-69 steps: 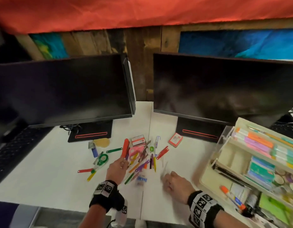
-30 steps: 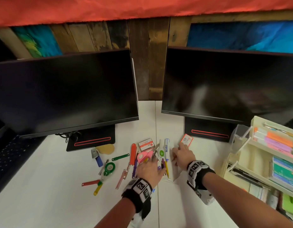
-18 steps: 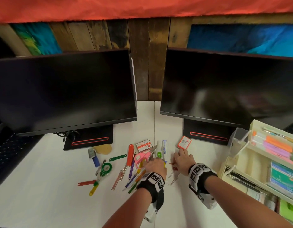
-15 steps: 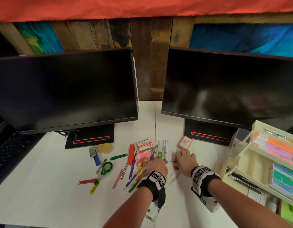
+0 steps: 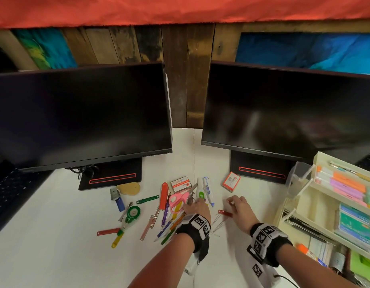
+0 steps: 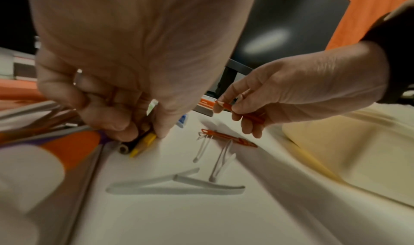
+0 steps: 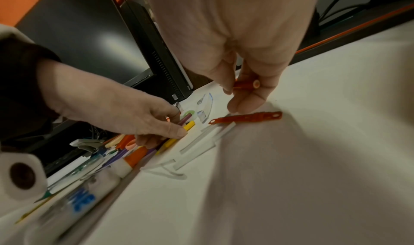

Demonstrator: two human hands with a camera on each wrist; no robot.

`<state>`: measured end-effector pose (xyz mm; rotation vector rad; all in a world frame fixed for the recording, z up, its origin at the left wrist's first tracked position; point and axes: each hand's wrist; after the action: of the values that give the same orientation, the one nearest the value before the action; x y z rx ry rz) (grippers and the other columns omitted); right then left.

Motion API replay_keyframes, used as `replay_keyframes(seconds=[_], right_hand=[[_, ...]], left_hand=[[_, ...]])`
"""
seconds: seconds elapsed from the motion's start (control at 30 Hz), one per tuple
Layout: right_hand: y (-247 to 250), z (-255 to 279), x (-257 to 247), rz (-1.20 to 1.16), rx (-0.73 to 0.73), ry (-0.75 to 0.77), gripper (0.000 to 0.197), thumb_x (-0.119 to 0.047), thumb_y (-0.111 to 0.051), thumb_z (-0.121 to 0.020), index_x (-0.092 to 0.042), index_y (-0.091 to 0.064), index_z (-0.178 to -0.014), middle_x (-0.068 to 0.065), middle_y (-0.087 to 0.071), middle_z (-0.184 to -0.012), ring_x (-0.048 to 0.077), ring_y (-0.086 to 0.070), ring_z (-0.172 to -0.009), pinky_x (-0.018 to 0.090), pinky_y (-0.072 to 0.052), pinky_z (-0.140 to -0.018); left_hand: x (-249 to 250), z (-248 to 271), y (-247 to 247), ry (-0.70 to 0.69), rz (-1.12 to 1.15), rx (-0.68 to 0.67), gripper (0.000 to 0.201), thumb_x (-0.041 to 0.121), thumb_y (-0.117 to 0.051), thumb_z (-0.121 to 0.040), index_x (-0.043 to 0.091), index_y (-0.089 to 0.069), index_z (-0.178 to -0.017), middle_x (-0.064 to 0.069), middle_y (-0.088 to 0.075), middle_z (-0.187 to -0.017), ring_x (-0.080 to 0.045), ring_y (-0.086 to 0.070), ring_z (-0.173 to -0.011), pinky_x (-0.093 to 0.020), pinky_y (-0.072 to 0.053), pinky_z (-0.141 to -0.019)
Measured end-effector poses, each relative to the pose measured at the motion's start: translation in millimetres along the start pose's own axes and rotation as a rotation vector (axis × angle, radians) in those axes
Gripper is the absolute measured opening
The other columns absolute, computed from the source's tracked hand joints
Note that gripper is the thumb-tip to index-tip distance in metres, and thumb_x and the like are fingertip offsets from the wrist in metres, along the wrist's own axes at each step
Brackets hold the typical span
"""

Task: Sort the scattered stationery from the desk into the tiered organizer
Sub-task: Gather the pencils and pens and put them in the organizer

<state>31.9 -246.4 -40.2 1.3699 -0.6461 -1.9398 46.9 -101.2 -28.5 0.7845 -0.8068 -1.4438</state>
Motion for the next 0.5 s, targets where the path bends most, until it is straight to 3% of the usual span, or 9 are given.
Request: replay_keyframes(seconds=[0.07, 0.17, 0.3, 0.5], right_hand=[[-1.8, 2.2, -1.2, -0.017, 0.003, -0.021, 0.026, -0.011, -0.037, -0.098, -0.007, -0.05, -0.12, 0.003, -0.039, -0.104, 0.023, -0.05, -0.089, 0.026, -0.039, -0.085], [-5.4, 2.2, -3.5, -0.062, 0.005, -0.046, 0.026, -0.007, -0.036, -0.097, -0.006, -0.051, -0.118, 0.007, -0.042, -0.105, 0.021, -0.051, -0.084, 0.032, -0.046, -0.085], [-10.1, 2.9, -5.5, -0.105, 0.013, -0.063, 0.024, -0.006, -0.036, -0.098, -0.005, -0.052, -0.115, 0.004, -0.04, -0.102, 0.014, -0.051, -0.073, 0.027, -0.045, -0.079], [-14.0, 9.5, -8.3, -0.119, 0.0, -0.075, 0.018, -0.004, -0.036, -0.097, -0.017, -0.048, -0.102, 0.004, -0.04, -0.101, 0.022, -0.052, -0.081, 0.033, -0.047, -0.085]], left_hand=[[3.4, 0.9, -1.7, 0.01, 0.005, -0.001, 0.039, 0.015, -0.046, -0.096, -0.001, -0.038, -0.13, -0.016, -0.06, -0.122, -0.029, -0.056, -0.116, -0.042, -0.034, -0.105], [2.7, -0.8, 0.9, 0.005, 0.081, 0.146, 0.04, 0.027, -0.068, -0.084, -0.002, -0.058, -0.109, -0.02, -0.07, -0.092, -0.025, -0.069, -0.088, -0.04, -0.046, -0.091], [-0.1, -5.3, -3.1, -0.094, -0.082, 0.011, 0.034, 0.011, -0.037, -0.1, -0.002, -0.037, -0.132, -0.015, -0.054, -0.129, -0.03, -0.051, -0.121, -0.043, -0.037, -0.104], [-7.8, -16.9, -3.5, -0.104, 0.0, 0.015, 0.03, 0.017, -0.045, -0.098, 0.002, -0.044, -0.125, -0.015, -0.056, -0.126, -0.03, -0.053, -0.118, -0.038, -0.045, -0.093]])
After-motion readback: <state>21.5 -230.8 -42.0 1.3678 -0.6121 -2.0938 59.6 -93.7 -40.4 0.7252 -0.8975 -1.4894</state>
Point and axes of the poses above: each hand's wrist, its own z-axis away from the middle knuckle, its own y-axis out of the back of the hand, x = y × z
